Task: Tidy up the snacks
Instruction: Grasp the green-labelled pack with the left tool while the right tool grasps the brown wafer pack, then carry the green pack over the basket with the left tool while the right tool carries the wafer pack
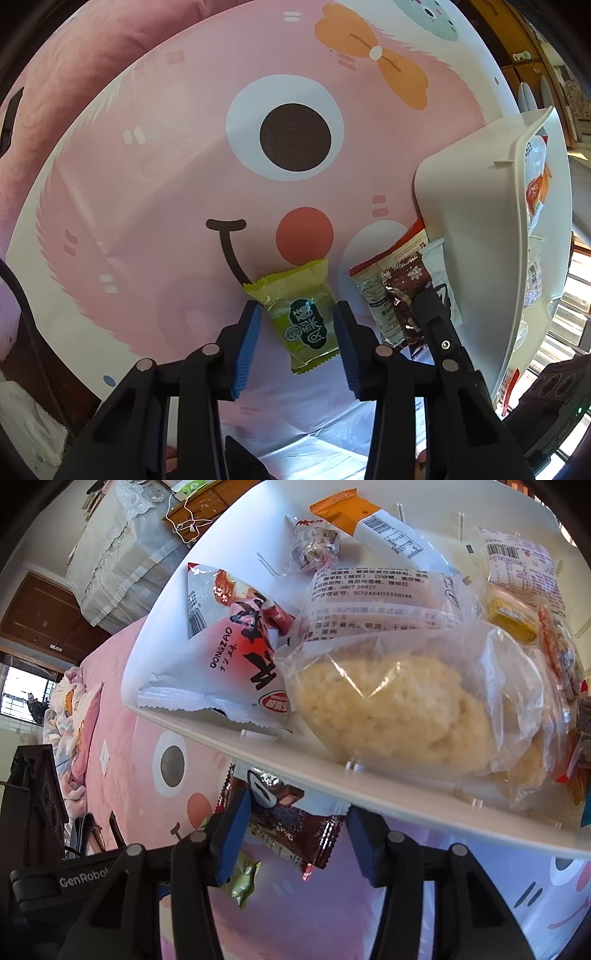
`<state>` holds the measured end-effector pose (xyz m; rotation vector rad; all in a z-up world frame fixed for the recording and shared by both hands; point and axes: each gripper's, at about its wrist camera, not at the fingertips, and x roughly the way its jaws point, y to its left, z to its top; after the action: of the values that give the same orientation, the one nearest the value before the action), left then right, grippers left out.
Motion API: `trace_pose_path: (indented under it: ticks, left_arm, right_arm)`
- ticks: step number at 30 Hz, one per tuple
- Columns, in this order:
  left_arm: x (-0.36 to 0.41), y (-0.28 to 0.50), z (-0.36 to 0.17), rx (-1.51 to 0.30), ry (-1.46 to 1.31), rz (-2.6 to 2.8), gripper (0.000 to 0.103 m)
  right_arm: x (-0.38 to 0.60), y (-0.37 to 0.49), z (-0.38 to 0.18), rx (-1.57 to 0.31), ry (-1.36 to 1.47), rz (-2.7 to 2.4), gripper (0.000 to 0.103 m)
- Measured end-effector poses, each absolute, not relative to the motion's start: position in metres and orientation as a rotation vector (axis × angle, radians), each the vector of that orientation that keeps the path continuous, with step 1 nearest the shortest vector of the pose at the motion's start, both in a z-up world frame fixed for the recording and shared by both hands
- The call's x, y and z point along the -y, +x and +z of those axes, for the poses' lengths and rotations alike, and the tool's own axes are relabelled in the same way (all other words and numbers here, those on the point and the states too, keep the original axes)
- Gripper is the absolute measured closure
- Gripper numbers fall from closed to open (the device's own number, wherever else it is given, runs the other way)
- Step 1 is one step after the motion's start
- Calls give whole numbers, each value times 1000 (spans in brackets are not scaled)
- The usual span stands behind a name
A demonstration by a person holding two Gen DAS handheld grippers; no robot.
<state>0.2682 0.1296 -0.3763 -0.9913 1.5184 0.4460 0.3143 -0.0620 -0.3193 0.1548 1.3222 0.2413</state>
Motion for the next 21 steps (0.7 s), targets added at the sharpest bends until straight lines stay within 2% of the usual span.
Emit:
trace_pose_path:
  ticks: [3,8,21]
  left_arm:
    - [-124,272,-379,-1521,-993,443,63]
    - [-116,275,-380,-1512,-985,452,64]
    - [-95,283,-381,-1498,-958,458,66]
  right_arm:
    - [61,312,-316,-1308,131,250,61]
    - [63,308,-308,-1293,119,281,81]
    - [82,295,-290,-1292,124,273,87]
